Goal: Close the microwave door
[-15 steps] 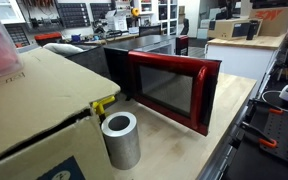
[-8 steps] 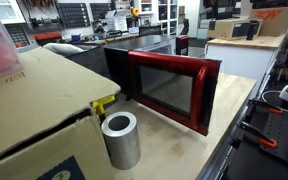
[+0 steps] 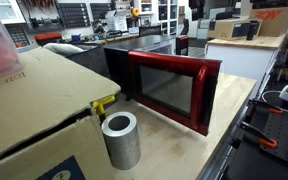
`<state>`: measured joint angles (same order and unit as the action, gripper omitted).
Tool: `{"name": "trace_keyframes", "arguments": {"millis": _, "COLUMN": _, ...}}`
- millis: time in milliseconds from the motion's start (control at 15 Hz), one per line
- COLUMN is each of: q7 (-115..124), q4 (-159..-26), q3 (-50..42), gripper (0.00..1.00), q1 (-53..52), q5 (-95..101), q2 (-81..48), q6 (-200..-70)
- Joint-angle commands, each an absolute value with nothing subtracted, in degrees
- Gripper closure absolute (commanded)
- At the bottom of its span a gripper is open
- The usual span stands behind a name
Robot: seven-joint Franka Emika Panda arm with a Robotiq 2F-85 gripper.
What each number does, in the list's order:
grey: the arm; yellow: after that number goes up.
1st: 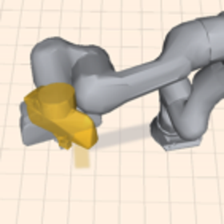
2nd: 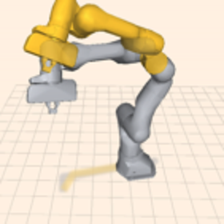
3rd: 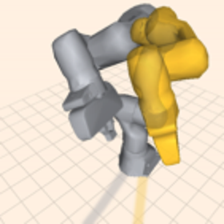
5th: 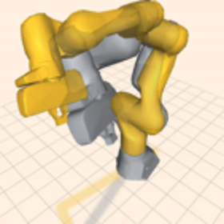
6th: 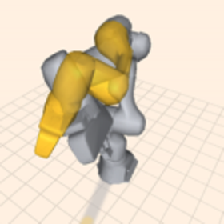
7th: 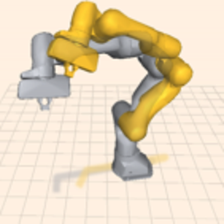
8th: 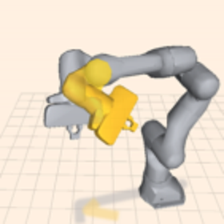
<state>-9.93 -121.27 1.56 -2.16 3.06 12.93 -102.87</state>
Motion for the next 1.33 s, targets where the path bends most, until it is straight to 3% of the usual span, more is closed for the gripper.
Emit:
{"name": "trace_keyframes", "arguments": {"millis": 0, "q7": -7.78, "q4": -123.70, "q3": 3.85, "gripper": 0.00, "q1": -4.36, "q5": 2.65, "q2": 14.26, "q6": -105.97}}
{"name": "trace_keyframes", "arguments": {"millis": 600, "q7": -5.36, "q4": -128.08, "q3": 10.76, "gripper": 0.00, "q1": -10.56, "q5": 3.15, "q2": 13.90, "q6": -110.83}}
{"name": "trace_keyframes", "arguments": {"millis": 1267, "q7": -6.02, "q4": -131.61, "q3": 12.55, "gripper": 0.00, "q1": -13.68, "q5": 1.50, "q2": 12.33, "q6": -110.83}}
